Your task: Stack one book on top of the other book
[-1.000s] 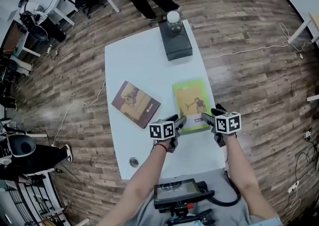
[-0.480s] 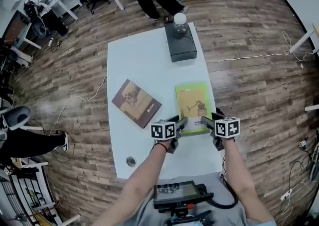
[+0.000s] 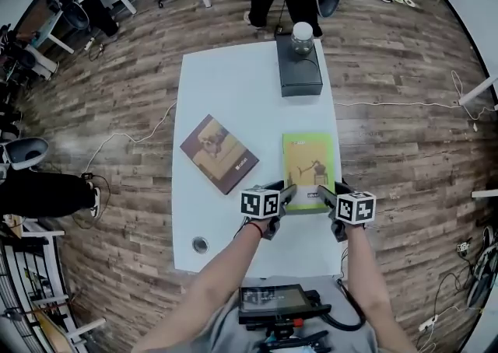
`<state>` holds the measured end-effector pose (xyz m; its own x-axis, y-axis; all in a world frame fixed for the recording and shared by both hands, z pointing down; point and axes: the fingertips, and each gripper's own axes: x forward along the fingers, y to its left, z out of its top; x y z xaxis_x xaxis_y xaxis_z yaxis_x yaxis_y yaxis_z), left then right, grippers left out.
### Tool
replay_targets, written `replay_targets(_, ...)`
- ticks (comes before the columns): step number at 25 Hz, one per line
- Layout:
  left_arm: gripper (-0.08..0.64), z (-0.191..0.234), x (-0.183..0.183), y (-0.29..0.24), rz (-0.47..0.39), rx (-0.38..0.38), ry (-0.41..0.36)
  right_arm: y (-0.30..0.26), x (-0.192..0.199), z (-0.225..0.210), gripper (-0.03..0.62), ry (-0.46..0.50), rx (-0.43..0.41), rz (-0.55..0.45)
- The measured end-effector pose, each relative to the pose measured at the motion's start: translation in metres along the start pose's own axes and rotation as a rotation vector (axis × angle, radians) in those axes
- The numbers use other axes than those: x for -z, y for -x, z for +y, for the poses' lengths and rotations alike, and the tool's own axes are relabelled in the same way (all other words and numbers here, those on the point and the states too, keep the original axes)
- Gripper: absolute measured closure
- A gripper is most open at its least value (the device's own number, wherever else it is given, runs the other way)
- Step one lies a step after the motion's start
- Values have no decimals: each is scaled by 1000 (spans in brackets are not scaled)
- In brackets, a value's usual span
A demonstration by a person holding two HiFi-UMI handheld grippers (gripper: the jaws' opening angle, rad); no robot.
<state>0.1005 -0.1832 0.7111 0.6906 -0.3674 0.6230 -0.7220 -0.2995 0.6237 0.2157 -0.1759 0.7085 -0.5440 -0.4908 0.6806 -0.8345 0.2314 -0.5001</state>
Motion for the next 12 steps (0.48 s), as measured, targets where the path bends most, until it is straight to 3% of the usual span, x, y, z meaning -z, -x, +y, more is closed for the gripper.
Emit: replay_targets(12,364,-1,-19,14,-80,15,20,1,-21,14,362,74,-7,-59)
